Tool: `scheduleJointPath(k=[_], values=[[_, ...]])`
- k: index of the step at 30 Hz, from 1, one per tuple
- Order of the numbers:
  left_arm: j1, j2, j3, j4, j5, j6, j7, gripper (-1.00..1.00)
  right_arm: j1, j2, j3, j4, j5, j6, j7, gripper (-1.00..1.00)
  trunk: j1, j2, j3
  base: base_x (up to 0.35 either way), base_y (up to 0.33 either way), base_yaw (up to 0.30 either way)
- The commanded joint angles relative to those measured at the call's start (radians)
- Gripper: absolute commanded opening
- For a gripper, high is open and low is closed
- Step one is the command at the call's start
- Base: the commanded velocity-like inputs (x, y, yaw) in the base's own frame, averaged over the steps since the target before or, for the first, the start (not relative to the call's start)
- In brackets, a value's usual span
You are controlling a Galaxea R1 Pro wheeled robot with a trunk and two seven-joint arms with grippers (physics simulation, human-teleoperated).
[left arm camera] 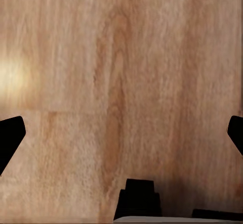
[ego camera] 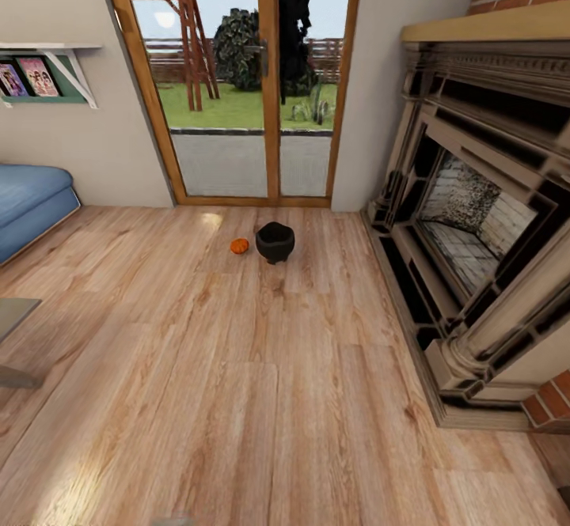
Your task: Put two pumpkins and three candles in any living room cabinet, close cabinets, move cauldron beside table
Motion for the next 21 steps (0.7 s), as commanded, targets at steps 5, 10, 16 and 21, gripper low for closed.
scheduleJointPath(k=[5,10,16,21], values=[[0.003,-0.009,0.001,-0.004,0.004,0.001,-0.001,1.0,0.0,0.006,0.0,0.0,-0.001,0.003,0.0,1.0,0.0,0.0,0.0,0.0,0.0,0.003],[0.004,-0.012,0.0,-0.005,0.003,0.003,-0.008,1.0,0.0,0.006,0.0,0.0,-0.002,0.004,0.0,1.0,0.0,0.0,0.0,0.165,0.0,0.0],[0.005,-0.011,0.002,-0.004,0.004,0.003,-0.014,1.0,0.0,0.004,0.0,0.0,-0.002,0.004,0.0,1.0,0.0,0.0,0.0,0.314,0.0,0.0],[0.005,-0.01,0.002,-0.003,0.005,0.003,-0.013,1.0,0.0,0.003,0.0,0.0,-0.002,0.005,0.0,1.0,0.0,0.0,0.0,0.328,0.0,0.0]])
